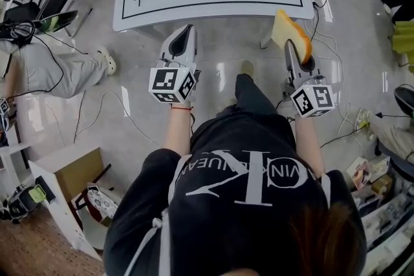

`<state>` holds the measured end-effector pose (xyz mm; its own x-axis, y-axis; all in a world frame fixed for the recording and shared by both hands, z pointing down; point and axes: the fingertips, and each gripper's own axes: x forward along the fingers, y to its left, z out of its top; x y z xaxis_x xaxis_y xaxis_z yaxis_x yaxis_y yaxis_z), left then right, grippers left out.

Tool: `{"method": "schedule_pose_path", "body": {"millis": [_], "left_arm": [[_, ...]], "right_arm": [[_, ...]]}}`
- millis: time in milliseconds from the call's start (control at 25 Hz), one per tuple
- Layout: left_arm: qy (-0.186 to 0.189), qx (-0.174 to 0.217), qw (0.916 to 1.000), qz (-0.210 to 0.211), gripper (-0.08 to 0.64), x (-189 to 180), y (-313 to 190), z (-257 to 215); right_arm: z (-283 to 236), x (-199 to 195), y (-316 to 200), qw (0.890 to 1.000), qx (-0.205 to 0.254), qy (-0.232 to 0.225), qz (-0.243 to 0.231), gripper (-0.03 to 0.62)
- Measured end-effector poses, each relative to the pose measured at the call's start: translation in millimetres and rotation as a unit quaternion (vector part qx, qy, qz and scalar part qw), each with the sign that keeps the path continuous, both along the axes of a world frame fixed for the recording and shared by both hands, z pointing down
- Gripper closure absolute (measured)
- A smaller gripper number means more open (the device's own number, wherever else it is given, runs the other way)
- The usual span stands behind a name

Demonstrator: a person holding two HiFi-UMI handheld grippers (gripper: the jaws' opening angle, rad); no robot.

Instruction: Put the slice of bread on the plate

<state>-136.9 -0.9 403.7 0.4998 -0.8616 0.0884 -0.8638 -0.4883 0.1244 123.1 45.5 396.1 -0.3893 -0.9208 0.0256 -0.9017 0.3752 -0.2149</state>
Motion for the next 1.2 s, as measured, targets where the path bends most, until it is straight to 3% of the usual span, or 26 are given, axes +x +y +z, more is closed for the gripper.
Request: {"method": "schedule_pose_path", "body": {"millis": [600,1200], "left_arm": [[0.005,-0.028,0.9996,0.002,0.558,12.1,-78.8,13.0],[-0.004,-0.045,0.9987,-0.022,0.558,27.2,-160.0,16.4]], "right_arm": [[3.4,-5.1,-93.1,1.0,-0.022,-0.004,-0.022,0.494],[6.0,-10.0,-199.8,0.996,-0.042,-0.016,-0.078,0.495]]}}
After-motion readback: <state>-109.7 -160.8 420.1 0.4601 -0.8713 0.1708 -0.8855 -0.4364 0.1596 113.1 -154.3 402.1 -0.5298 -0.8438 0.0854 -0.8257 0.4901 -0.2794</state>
